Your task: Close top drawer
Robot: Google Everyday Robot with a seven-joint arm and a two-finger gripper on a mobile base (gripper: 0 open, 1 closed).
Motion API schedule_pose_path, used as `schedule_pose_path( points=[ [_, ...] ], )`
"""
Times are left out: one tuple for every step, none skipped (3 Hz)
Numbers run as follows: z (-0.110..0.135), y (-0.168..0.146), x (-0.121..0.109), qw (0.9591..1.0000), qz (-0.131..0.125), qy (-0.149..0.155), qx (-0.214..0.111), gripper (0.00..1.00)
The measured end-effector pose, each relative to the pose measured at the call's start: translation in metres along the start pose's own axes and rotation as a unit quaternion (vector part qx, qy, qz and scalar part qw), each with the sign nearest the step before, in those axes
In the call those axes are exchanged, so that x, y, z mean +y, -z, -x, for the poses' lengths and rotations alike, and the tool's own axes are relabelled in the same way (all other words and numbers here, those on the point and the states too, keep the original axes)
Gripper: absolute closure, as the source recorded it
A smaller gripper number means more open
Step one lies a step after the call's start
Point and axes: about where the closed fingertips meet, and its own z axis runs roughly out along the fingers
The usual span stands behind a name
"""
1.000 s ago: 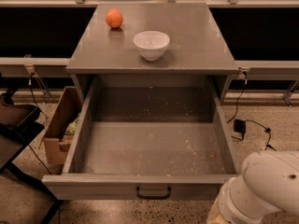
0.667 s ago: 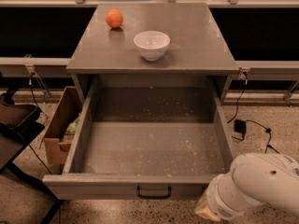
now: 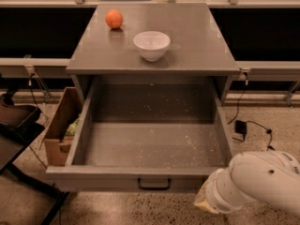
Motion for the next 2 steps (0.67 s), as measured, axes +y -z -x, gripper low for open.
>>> schedule_pose_path(
  points=[
    [0.0161, 0.0256, -0.0323, 0.9979, -0.06, 0.025, 0.001, 1.0],
    [0.0157, 0.0259, -0.0307, 0.9979, -0.06, 0.025, 0.001, 1.0]
  ],
)
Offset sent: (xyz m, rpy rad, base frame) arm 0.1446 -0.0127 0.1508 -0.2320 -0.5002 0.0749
